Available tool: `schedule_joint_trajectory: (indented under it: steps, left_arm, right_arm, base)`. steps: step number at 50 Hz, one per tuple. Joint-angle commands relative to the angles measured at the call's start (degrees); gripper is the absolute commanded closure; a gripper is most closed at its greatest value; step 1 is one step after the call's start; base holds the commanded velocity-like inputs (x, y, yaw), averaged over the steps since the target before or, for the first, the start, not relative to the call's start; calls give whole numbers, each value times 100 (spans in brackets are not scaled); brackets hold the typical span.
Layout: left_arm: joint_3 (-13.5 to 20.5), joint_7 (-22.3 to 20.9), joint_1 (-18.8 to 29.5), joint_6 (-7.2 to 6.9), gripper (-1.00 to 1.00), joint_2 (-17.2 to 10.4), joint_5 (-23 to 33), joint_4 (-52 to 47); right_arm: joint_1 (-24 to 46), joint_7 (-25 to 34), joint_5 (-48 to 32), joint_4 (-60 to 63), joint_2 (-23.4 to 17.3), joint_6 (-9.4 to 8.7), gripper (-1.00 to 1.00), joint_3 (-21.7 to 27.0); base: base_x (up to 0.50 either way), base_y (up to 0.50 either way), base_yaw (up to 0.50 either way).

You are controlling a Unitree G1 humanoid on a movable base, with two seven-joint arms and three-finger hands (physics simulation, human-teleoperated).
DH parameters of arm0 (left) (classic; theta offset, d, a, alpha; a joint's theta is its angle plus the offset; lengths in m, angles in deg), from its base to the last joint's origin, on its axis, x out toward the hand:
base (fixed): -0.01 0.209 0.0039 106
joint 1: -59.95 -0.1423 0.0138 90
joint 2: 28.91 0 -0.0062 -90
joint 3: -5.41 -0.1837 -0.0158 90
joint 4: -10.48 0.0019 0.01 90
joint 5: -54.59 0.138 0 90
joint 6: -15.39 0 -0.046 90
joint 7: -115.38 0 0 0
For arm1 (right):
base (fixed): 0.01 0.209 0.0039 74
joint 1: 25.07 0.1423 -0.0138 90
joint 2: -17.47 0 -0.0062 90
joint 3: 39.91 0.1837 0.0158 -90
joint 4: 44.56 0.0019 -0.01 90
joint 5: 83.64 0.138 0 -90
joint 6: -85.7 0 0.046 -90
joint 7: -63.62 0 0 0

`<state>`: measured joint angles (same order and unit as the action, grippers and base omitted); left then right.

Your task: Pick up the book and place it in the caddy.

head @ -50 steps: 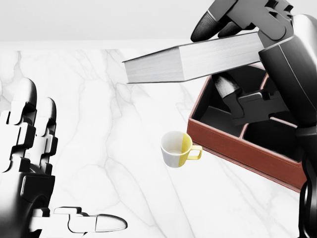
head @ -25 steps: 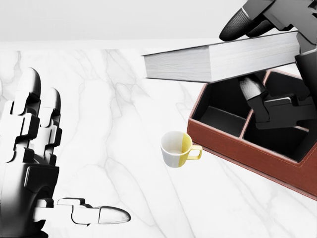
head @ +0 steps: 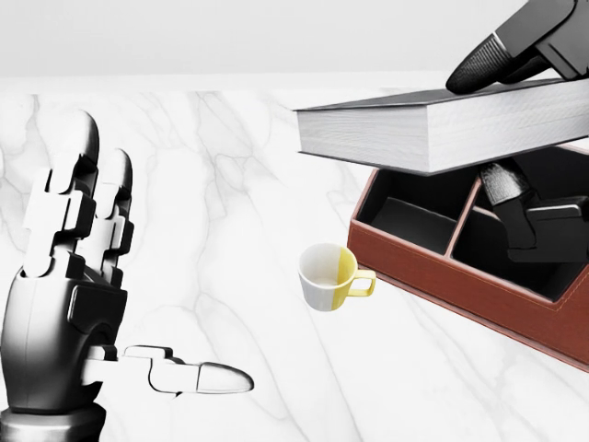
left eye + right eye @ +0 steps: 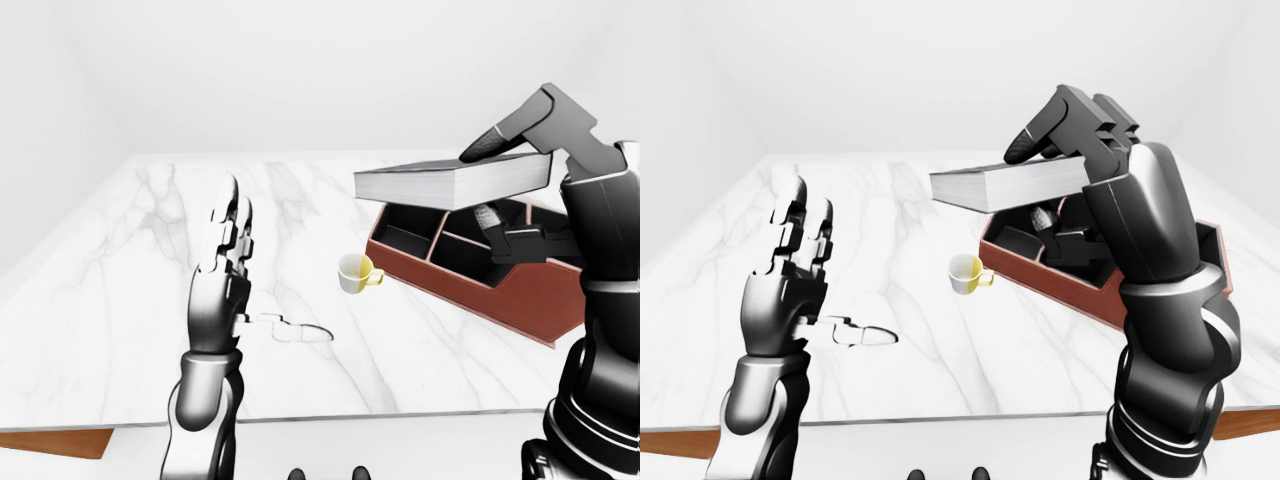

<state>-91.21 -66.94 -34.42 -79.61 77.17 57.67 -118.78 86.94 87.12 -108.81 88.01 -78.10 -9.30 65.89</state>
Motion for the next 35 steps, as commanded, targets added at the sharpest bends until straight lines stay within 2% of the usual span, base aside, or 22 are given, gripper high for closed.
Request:
schedule_joint_trajectory:
  steps: [1,19,25,28,29,35]
  left_arm:
    - [25,-59,378,0,-100,41,-27,348]
    - [33,-179,933,0,-100,133,-54,982]
    - [-96,-249,996,0,-100,191,-36,1143]
    - [-96,-251,997,0,-100,193,-34,1145]
    - [-117,-289,1120,0,-100,218,-61,1299]
    - [-66,-353,1390,0,-100,260,-92,1597]
  right_arm:
    - [-328,-127,-2,395,-72,0,100,410]
    - [-876,95,-162,628,-49,0,100,1017]
    - [-1205,454,-272,1022,-80,0,100,1416]
    - [-1204,472,-292,1024,-76,0,100,1418]
    - [-1418,617,-316,1196,-44,0,100,1649]
    - [-1575,904,-506,1352,6,0,100,1868]
  base:
    - [0,0,0]
    - [0,0,0]
    - [0,0,0]
    - [0,0,0]
    - [0,0,0]
    - [0,0,0]
